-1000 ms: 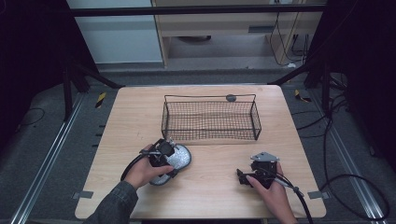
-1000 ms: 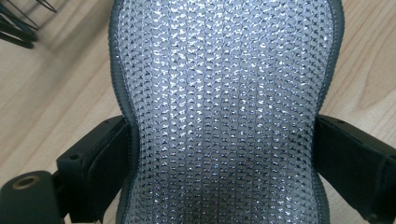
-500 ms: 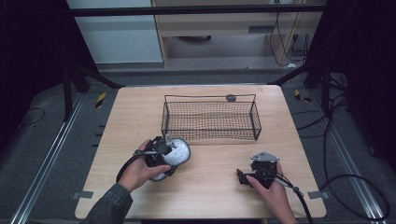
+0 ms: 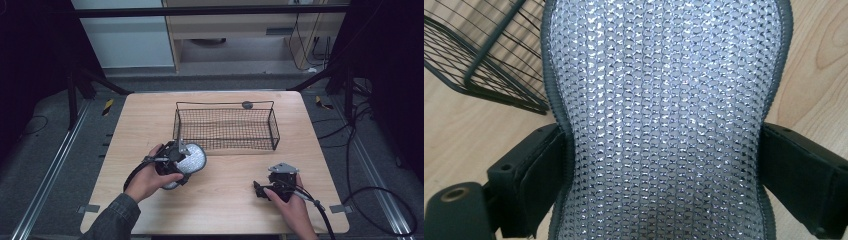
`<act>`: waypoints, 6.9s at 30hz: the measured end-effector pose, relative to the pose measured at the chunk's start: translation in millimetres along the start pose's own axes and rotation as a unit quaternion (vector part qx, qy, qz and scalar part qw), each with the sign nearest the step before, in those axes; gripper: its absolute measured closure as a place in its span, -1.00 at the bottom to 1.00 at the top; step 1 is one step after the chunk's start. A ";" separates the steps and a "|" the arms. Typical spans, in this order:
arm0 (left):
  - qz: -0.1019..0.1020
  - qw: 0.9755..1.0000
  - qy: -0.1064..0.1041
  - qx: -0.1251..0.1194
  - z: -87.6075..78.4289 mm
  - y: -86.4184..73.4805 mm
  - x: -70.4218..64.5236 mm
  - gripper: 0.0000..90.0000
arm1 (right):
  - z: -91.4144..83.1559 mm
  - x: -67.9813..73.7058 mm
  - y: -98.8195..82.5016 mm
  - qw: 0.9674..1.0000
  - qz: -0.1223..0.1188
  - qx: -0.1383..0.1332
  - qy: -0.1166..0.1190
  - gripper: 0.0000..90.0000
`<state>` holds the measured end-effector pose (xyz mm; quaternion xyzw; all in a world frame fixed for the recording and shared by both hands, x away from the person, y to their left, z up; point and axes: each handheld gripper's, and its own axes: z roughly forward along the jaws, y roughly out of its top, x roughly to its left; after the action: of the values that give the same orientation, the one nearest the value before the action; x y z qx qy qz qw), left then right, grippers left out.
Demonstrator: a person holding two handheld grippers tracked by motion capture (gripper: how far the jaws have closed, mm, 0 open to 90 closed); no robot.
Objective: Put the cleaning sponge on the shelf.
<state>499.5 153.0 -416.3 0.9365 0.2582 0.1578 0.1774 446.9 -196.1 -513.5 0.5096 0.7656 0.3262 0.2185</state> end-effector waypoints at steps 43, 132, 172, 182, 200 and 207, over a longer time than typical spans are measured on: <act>0.105 0.992 0.061 -0.038 -39.3 73.9 29.8 -0.82 | 1.8 -1.5 1.3 1.000 -0.017 0.001 0.007 -0.99; 0.211 0.974 0.085 -0.004 24.2 148.6 61.5 -0.80 | 1.3 -1.8 1.4 1.000 -0.014 0.001 0.011 -0.99; 0.206 0.976 0.070 0.021 47.9 144.1 75.1 -0.83 | 0.1 -2.7 0.4 1.000 -0.014 0.000 0.012 -0.99; 0.184 0.981 0.052 0.014 48.5 140.0 78.6 -0.92 | 0.1 -2.7 0.4 1.000 -0.014 0.000 0.012 -0.99; 0.179 0.983 0.042 -0.003 41.1 141.5 75.8 -0.86 | 0.1 -2.7 0.4 1.000 -0.014 0.000 0.012 -0.99; 0.179 0.983 0.044 -0.012 37.0 140.8 72.9 -0.86 | 0.1 -2.7 0.4 1.000 -0.014 0.000 0.012 -0.99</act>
<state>633.6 70.0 -376.0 0.9575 0.0921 0.2313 0.1459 448.3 -198.5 -513.3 0.4947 0.7754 0.3290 0.2141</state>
